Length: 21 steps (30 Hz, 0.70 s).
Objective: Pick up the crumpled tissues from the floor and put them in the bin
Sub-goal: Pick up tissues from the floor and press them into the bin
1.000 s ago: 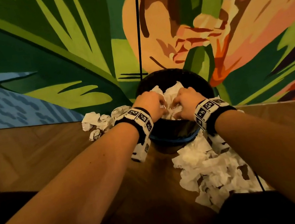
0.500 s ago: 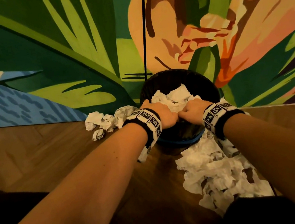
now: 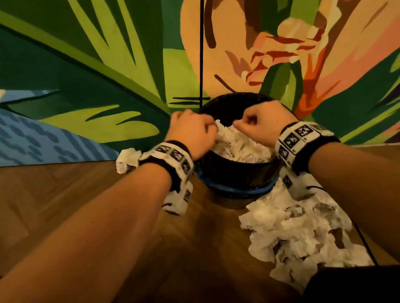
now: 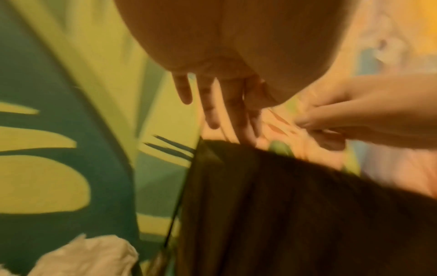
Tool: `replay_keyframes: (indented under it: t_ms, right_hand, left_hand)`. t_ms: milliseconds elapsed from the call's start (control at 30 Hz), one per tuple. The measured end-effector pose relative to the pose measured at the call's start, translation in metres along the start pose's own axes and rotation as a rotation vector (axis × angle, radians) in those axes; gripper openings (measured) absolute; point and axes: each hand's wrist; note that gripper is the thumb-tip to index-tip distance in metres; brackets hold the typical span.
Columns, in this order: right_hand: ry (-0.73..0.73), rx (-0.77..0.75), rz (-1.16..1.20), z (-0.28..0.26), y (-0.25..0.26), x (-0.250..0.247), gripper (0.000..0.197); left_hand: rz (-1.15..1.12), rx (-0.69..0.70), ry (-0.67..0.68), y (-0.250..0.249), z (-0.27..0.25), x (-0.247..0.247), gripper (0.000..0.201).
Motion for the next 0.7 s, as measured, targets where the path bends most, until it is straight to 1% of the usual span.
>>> replay_keyframes:
  t_ms: [67,133,200,267,333,400,500,533,600,667,700]
  right_hand:
    - [-0.052,-0.037,0.050,0.007,0.016,-0.002,0.037]
    - [-0.046,-0.092,0.111,0.013,0.038,0.000,0.037]
    - [-0.030,-0.152,0.193,0.015,0.062,0.009,0.038]
    - [-0.021,-0.227,0.262,0.014,0.088,0.024,0.038]
    - [0.000,-0.286,0.291,0.013,0.110,0.045,0.037]
    - [0.060,-0.292,0.301,0.011,0.122,0.069,0.037]
    - [0.208,-0.258,0.305,0.006,0.124,0.114,0.038]
    - [0.276,-0.238,0.284,0.003,0.120,0.129,0.038]
    - [0.464,-0.191,0.193,-0.003,0.109,0.158,0.034]
    - [0.636,-0.177,0.055,-0.011,0.092,0.183,0.027]
    - [0.688,-0.181,0.000,-0.014,0.084,0.193,0.023]
  left_hand:
    - [-0.217,-0.121,-0.073,0.025,0.003,-0.009,0.037]
    - [-0.398,-0.232,-0.101,0.052,0.004,-0.012,0.031]
    - [-0.465,-0.346,-0.118,0.075,-0.001,-0.008,0.030]
    - [-0.458,-0.444,-0.089,0.097,-0.011,0.003,0.030]
    - [-0.394,-0.499,-0.017,0.116,-0.026,0.020,0.029]
    - [-0.274,-0.511,0.090,0.131,-0.043,0.041,0.026]
    - [-0.099,-0.527,0.320,0.150,-0.070,0.074,0.028]
    - [-0.082,-0.550,0.404,0.155,-0.078,0.085,0.030]
    - [-0.100,-0.632,0.532,0.168,-0.095,0.104,0.033]
    - [-0.090,-0.691,0.612,0.178,-0.108,0.119,0.038]
    - [-0.075,-0.705,0.637,0.182,-0.114,0.125,0.040]
Point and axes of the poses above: each hand's wrist, its own z-axis towards the middle knuckle, its own x-axis out of the palm, y = z × x, and after that the axes turned 10 degrees about z, right-handed
